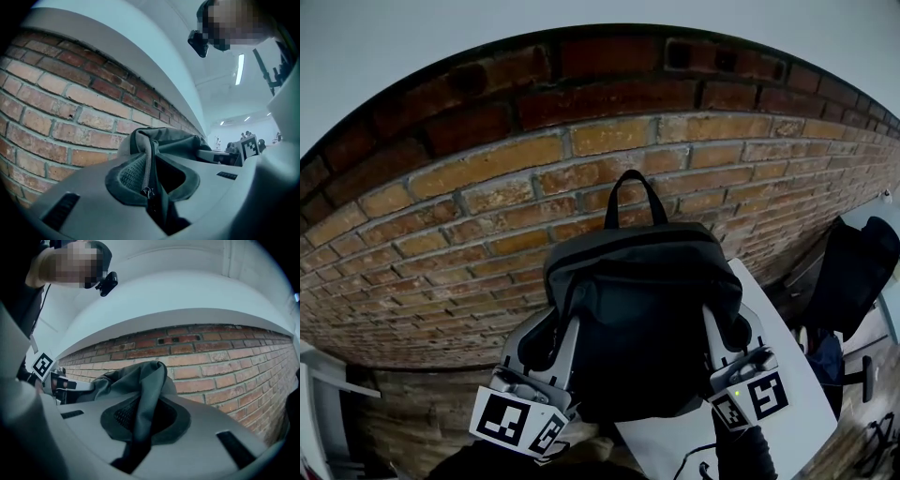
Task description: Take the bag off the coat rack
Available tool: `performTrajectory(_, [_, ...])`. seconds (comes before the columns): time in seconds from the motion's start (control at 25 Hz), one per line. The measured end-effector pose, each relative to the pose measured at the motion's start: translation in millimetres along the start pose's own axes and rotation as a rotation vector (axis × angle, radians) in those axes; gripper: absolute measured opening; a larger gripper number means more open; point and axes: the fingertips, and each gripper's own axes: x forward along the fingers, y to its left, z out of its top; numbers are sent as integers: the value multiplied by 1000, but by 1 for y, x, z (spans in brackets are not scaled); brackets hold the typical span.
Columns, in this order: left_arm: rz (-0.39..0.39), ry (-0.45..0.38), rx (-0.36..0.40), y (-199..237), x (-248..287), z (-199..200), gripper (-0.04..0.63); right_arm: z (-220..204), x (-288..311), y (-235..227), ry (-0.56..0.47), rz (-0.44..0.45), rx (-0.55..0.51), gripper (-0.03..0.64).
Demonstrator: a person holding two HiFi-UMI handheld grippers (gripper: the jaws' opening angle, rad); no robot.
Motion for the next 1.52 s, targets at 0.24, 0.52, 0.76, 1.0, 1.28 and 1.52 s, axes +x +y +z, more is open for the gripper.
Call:
performTrajectory(0.24, [4, 39, -14, 20, 34, -30, 66, -39, 29, -23, 19, 12, 27, 32])
performTrajectory(0.52, [22, 40, -15, 36, 59, -40, 66, -57, 54, -40, 31, 9, 51, 32])
performTrajectory(0.76, [33, 57, 14, 39, 57, -41, 81, -65, 56, -45, 63, -18, 26, 79])
performTrajectory(1.0, [66, 27, 0, 41, 37, -32, 101, -67, 37, -48, 78, -77, 34, 206])
performTrajectory(1.28, [83, 20, 6, 30, 12, -30, 100, -57, 8, -34, 58, -120, 56, 206])
performTrajectory(1.52, [52, 10, 12, 2, -14, -28, 98, -45, -30, -10, 59, -146, 54, 204])
